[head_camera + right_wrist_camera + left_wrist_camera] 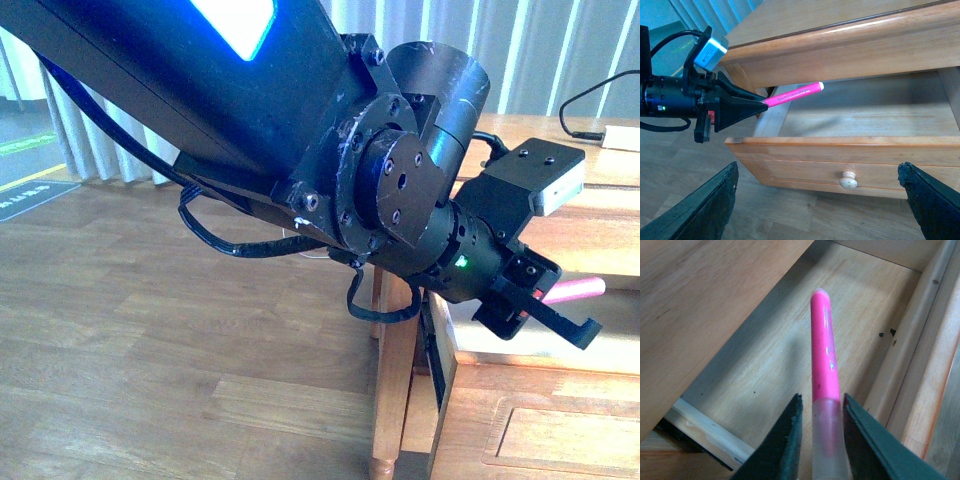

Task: Place pink marker in drawer with both arms

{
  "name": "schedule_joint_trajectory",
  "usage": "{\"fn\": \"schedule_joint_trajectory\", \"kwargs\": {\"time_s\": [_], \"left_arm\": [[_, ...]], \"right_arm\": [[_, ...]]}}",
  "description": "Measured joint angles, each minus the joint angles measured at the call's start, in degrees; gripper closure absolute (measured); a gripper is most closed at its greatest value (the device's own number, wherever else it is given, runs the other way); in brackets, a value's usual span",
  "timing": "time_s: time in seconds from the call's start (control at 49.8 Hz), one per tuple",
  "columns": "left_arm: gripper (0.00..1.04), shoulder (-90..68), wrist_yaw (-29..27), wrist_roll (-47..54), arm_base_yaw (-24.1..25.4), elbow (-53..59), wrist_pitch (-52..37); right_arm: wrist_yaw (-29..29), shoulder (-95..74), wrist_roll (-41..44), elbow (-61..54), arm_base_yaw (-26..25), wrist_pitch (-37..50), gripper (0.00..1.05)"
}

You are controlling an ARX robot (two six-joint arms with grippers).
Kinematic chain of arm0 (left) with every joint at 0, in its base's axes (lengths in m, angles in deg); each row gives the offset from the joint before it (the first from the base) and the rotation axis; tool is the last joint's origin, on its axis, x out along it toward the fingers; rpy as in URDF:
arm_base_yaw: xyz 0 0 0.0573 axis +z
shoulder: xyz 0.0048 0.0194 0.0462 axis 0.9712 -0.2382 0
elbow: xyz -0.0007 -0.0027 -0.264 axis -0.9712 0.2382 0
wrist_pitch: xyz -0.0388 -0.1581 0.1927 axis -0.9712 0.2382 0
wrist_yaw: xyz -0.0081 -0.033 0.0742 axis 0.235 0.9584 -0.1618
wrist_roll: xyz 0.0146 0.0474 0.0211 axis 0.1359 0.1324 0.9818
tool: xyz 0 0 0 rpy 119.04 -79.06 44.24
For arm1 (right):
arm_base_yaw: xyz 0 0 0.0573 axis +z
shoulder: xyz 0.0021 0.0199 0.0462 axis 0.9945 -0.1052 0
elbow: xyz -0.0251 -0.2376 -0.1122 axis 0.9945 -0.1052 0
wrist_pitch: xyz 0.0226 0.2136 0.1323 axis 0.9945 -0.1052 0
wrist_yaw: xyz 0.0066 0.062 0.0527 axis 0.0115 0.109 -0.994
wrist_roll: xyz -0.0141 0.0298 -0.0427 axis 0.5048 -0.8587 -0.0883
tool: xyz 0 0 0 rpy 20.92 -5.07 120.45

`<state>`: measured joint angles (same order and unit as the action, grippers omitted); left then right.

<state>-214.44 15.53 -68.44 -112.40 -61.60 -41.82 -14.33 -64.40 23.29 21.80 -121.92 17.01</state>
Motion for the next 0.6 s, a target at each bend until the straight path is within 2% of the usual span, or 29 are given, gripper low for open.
{"fn": "schedule_joint_trajectory", "kwargs": {"time_s": [0.181,0.402,0.482,0.522,0.603], "left_arm": [[0.52,0.3,-2.2,-0.3,-0.1,0.3,-2.5],[0.2,6.5,-2.6,-4.4,0.1,6.5,-8.3],[0.08,10.7,-5.4,-6.1,0.3,9.2,-9.0],[0.04,12.7,-7.1,-6.6,0.5,10.5,-9.1],[0.07,18.8,-13.3,-7.7,1.0,15.1,-9.2]], "right_arm": [[0.0,0.0,0.0,0.0,0.0,0.0,0.08],[0.0,0.0,0.0,0.0,0.0,0.0,0.08],[0.0,0.0,0.0,0.0,0.0,0.0,0.08],[0.0,0.0,0.0,0.0,0.0,0.0,0.08],[0.0,0.0,0.0,0.0,0.0,0.0,0.08]]}}
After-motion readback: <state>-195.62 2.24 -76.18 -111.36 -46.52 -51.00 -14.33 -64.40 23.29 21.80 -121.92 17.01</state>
